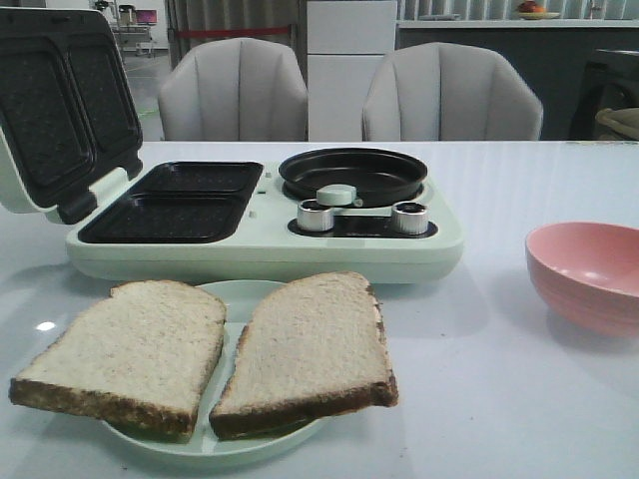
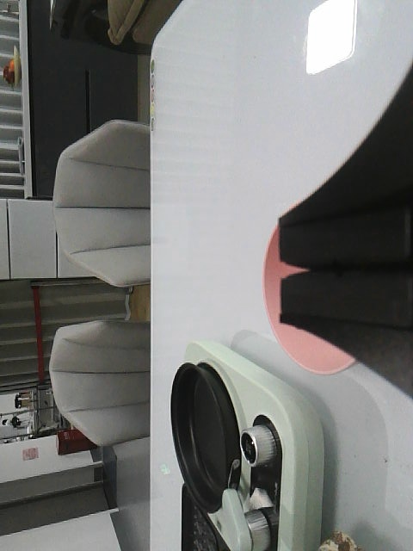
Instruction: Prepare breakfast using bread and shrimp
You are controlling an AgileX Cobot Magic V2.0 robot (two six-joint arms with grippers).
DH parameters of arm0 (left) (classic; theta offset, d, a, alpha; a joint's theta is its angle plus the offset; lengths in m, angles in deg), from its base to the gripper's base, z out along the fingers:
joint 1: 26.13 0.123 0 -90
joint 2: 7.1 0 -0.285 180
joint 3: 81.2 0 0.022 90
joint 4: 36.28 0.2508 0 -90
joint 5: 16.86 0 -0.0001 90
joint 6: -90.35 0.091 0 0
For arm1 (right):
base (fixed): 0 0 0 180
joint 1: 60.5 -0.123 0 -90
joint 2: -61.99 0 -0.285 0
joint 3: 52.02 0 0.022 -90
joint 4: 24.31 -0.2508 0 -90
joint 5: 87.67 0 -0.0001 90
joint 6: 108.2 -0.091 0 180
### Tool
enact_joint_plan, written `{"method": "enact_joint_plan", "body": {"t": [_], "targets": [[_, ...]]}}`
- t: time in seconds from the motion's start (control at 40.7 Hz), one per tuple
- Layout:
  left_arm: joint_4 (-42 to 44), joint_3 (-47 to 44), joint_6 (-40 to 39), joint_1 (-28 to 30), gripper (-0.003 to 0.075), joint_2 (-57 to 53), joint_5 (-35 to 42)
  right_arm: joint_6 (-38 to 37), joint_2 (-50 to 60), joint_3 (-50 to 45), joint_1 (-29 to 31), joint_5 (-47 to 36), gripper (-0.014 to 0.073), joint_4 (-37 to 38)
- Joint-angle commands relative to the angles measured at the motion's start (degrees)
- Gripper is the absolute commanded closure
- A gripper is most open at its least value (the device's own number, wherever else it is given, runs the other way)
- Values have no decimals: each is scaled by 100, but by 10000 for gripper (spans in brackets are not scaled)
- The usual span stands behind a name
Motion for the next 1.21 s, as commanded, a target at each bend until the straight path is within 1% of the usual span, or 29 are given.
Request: {"method": "enact_joint_plan", "body": {"t": [0.0,0.418,0.566,0.615,0.689,0.787,0.885,0.984,1.181], "targets": [[-15,-172,-26,4,620,-92,512,28,115,100,26,-552,561,-25],[-15,-172,-26,4,620,-92,512,28,115,100,26,-552,561,-25],[63,-172,-26,4,620,-92,512,28,115,106,26,-757,561,-10],[147,-162,-26,4,620,-92,625,28,115,159,26,-792,561,-33],[134,-26,-26,4,620,-92,659,28,115,416,26,-491,561,-66],[124,425,-26,4,620,-88,392,28,27,1063,26,201,561,-47],[124,1143,-26,4,620,7,-57,28,-283,1738,26,776,561,10],[124,1882,-26,4,620,333,-545,28,-855,2402,26,1117,561,83],[124,3262,-26,4,620,1317,-1856,28,-2062,3613,26,1840,561,103]]}}
